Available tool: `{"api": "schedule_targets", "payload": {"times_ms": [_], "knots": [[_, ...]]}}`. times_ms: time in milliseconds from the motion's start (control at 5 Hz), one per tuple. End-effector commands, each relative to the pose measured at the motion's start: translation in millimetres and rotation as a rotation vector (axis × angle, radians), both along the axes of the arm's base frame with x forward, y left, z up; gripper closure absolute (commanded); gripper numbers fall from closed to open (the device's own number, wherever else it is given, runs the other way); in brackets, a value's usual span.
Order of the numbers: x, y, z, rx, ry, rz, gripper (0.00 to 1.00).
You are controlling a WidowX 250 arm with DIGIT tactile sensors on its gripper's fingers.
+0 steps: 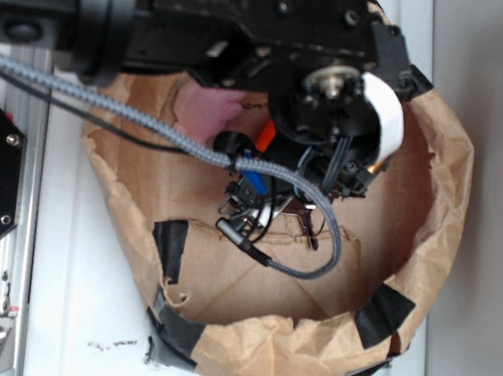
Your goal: Grab the silver keys.
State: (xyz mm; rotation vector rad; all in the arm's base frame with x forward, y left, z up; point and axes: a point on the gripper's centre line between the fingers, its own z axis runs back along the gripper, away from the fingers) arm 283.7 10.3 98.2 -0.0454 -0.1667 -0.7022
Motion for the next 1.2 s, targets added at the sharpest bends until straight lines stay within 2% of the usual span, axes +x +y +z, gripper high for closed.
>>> {"api": "schedule_targets", "payload": {"times_ms": [0, 200, 600, 800, 1000], "knots": [[4, -15, -4, 0.01, -0.133, -0.178, 0.0], [0, -16, -6, -0.01, -0.176, -0.264, 0.0], [15, -16, -15, 0.024, -0.25, -0.339, 0.0], [17, -16, -18, 0.019, -0.275, -0.347, 0.0], [20, -19, -24, 0.049, -0.259, -0.343, 0.0]]}}
